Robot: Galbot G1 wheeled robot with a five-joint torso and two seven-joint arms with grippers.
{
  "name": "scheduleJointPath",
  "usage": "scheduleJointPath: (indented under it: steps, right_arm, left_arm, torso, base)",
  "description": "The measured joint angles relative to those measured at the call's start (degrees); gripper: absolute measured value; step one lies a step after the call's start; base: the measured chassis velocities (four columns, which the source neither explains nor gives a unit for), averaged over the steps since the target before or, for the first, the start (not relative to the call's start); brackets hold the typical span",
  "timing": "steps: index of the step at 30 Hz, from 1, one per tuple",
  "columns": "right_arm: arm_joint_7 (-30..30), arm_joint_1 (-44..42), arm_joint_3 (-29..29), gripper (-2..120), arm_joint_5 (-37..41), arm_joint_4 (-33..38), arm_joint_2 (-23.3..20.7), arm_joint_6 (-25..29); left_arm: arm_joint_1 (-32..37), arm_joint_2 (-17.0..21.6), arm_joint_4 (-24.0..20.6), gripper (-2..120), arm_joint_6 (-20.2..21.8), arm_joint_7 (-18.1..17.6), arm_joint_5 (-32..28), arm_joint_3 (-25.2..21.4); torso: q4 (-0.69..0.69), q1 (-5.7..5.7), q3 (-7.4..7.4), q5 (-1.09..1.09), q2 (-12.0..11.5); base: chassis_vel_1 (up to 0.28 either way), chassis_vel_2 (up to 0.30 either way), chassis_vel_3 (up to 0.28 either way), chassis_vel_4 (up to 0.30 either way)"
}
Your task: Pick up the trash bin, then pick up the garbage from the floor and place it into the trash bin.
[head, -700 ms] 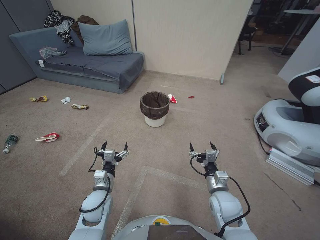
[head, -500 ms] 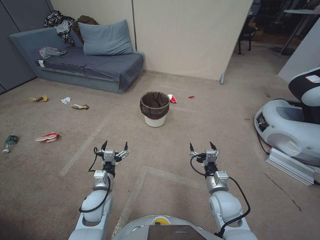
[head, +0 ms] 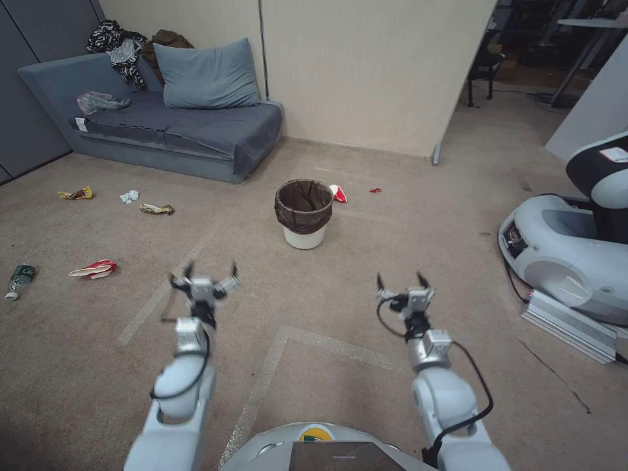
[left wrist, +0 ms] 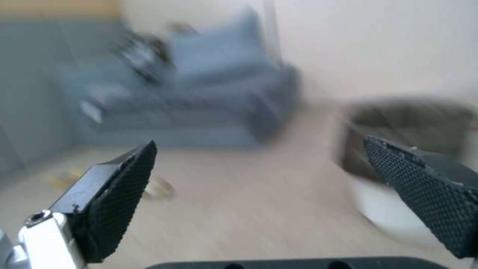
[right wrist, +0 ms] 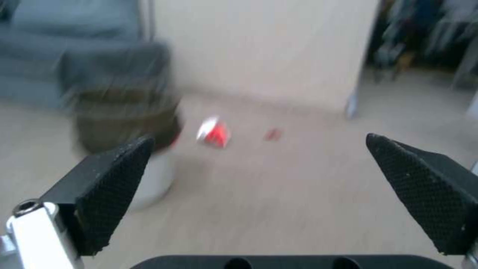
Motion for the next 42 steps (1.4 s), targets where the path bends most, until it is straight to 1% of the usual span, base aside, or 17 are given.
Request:
scheduleJointPath:
  steps: [1, 3, 4, 6, 7, 8, 9, 11, 12, 15, 16, 18, 19, 29, 33, 35, 42]
  right_arm:
    - [0.0, 0.0, 0.0, 100, 0.0, 0.0, 0.0, 0.0]
    - [0.4, 1.5, 0.2, 100, 0.2, -0.2, -0.3, 0.6]
    - [0.7, 2.3, 0.4, 100, 0.3, -0.3, -0.4, 0.9]
    - [1.4, 3.8, 0.8, 100, 0.8, -0.7, -0.8, 2.0]
    - [3.1, 6.5, 2.0, 100, 1.7, -1.6, -1.9, 4.2]
    - [4.2, 8.2, 2.8, 100, 2.2, -2.0, -2.5, 5.4]
    - [4.8, 9.7, 3.2, 100, 2.4, -2.2, -2.9, 6.6]
    - [4.8, 9.9, 3.2, 100, 2.3, -2.4, -2.9, 6.8]
    - [4.8, 10.1, 3.2, 100, 2.3, -2.5, -3.0, 6.9]
    - [4.6, 10.0, 3.3, 100, 2.1, -2.4, -3.0, 7.0]
    - [4.5, 9.9, 3.2, 100, 2.0, -2.4, -3.0, 7.0]
    - [4.3, 9.8, 3.2, 100, 2.0, -2.4, -3.1, 7.0]
    - [4.2, 9.7, 3.2, 100, 2.0, -2.3, -3.1, 7.0]
    - [3.3, 8.9, 3.3, 100, 2.4, -1.1, -3.3, 6.9]
    - [2.8, 7.5, 3.4, 100, 2.7, -0.6, -3.1, 7.3]
    - [2.4, 6.2, 3.6, 100, 2.7, -1.0, -2.7, 8.3]
    - [1.5, 3.4, 3.6, 100, 2.9, -2.0, -1.6, 10.1]
  left_arm:
    - [0.0, 0.0, 0.0, 100, 0.0, 0.0, 0.0, 0.0]
    - [-1.9, 0.4, -0.7, 100, 0.8, -1.9, 0.2, -0.4]
    - [-2.2, 0.5, -0.8, 100, 1.1, -2.3, 0.3, -0.8]
    - [-2.3, 0.6, -0.9, 100, 1.1, -2.5, 0.4, -0.7]
    - [-2.3, 0.6, -0.9, 100, 1.2, -2.7, 0.4, -0.7]
    - [-2.3, 0.5, -0.8, 100, 1.2, -2.8, 0.5, -0.8]
    - [-2.3, 0.5, -0.6, 100, 1.2, -2.9, 0.5, -0.8]
    - [-2.2, 0.5, -0.5, 100, 1.2, -2.9, 0.5, -0.8]
    - [-2.0, 0.5, -0.3, 100, 1.1, -2.9, 0.5, -0.8]
    - [-1.9, 0.4, -0.1, 100, 1.0, -2.9, 0.5, -0.8]
    - [-1.8, 0.4, 0.0, 100, 1.0, -2.9, 0.5, -0.8]
    - [-1.7, 0.4, 0.0, 100, 0.9, -2.9, 0.5, -0.8]
    - [-1.6, 0.4, 0.0, 100, 0.9, -2.9, 0.5, -0.8]
    - [0.8, 0.5, 0.0, 100, 0.4, -2.6, 0.3, -0.6]
    - [2.4, 0.2, 0.4, 100, -1.2, -2.1, 0.3, -0.4]
    - [3.4, 0.0, 1.1, 100, -3.0, -1.9, 0.3, -0.3]
    - [4.8, -0.2, 2.2, 100, -5.1, -1.8, 0.5, 0.0]
  torso:
    - [0.0, 0.0, 0.0, 0.0, 0.0]
    - [0.0, 0.01, 0.03, -0.02, 0.0]
    - [-0.02, 0.0, 0.01, 0.02, 0.0]
    - [-0.01, 0.0, 0.01, 0.01, 0.0]
    - [0.0, 0.0, 0.02, -0.01, 0.0]
    - [0.05, 0.0, 0.01, -0.01, 0.0]
    - [0.01, 0.0, 0.0, -0.07, 0.0]
    - [0.01, 0.0, 0.01, -0.06, 0.0]
    - [0.0, 0.0, 0.02, 0.04, 0.0]
    - [-0.01, 0.0, 0.01, -0.05, 0.0]
    - [0.0, 0.0, 0.01, -0.01, 0.0]
    - [-0.01, 0.0, 0.0, 0.0, 0.0]
    - [0.0, 0.0, 0.01, -0.02, 0.0]
    - [0.0, 0.0, 0.0, -0.01, 0.0]
    - [0.0, 0.0, 0.0, -0.01, 0.0]
    - [0.01, 0.0, 0.0, -0.02, 0.0]
    - [0.0, 0.0, 0.0, -0.01, 0.0]
  base:
    - [0.0, 0.0, 0.0, 0.0]
    - [0.0, 0.0, 0.0, 0.0]
    - [0.0, 0.0, 0.0, 0.0]
    - [0.0, 0.0, 0.0, 0.0]
    - [0.0, 0.0, 0.0, 0.0]
    - [0.0, 0.0, 0.0, 0.0]
    - [0.0, 0.0, 0.0, 0.0]
    - [0.0, 0.0, 0.0, 0.0]
    - [0.0, 0.0, 0.0, 0.0]
    - [0.0, 0.0, 0.0, 0.0]
    - [0.0, 0.0, 0.0, 0.0]
    - [0.0, 0.0, 0.0, 0.0]
    - [0.0, 0.0, 0.0, 0.0]
    - [0.0, 0.0, 0.0, 0.0]
    - [0.0, 0.0, 0.0, 0.0]
    - [0.0, 0.0, 0.0, 0.0]
    - [0.0, 0.0, 0.0, 0.0]
